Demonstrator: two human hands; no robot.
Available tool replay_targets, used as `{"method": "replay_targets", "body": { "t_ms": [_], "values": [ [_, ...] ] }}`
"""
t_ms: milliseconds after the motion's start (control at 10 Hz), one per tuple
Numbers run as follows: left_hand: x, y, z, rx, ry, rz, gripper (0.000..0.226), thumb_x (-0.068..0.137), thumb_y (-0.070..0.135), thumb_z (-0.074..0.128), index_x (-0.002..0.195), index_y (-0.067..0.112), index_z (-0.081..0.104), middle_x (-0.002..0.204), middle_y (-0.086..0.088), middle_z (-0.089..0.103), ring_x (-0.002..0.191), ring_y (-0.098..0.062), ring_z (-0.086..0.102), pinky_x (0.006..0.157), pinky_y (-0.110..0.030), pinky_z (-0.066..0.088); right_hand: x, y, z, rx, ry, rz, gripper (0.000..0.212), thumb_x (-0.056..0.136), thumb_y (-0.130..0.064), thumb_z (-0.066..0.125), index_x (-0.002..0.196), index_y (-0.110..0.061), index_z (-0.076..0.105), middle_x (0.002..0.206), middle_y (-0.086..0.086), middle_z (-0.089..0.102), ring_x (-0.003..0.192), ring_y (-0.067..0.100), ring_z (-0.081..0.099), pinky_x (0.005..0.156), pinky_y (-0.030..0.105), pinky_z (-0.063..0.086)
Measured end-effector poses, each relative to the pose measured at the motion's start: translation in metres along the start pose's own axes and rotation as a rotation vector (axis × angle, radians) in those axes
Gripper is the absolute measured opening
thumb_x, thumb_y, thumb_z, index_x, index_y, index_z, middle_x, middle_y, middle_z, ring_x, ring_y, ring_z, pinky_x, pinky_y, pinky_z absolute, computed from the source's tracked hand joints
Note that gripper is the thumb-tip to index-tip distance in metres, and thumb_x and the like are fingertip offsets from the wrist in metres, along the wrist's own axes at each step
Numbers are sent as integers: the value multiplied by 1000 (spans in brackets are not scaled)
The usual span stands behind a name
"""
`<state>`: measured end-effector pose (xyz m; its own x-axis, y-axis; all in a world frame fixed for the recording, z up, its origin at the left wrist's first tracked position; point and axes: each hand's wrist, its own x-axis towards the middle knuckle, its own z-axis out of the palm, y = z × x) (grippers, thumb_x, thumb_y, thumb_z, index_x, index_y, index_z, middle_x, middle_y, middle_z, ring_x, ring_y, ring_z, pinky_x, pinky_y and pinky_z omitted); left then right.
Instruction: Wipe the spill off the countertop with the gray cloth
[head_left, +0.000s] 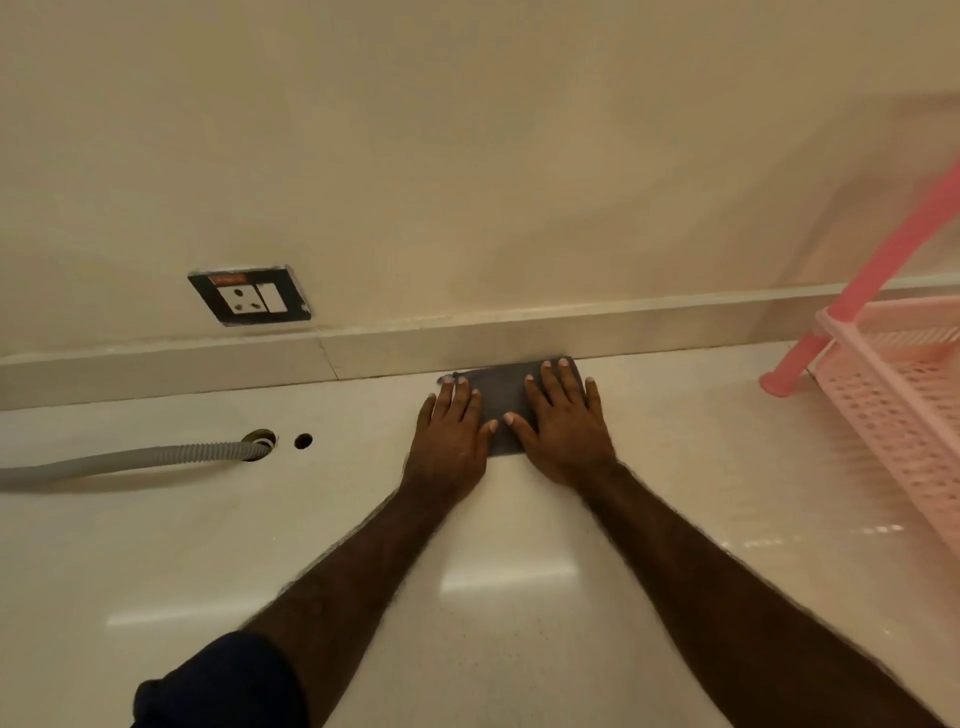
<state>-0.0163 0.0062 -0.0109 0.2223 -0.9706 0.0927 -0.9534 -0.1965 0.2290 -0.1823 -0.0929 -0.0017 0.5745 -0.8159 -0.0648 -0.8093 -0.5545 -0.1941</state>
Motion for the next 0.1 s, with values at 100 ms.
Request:
{"method": "replay_targets", "body": {
  "t_ms": [100],
  "values": [
    [-9,7,-19,12,52,8,64,110,47,22,160,8,28,171,-15,20,160,-30,8,130,-49,11,-14,-12,-14,-12,59,-37,89,103,-73,9,173,-17,9,182,10,-4,168,28,-12,135,52,-9]
  ]
}}
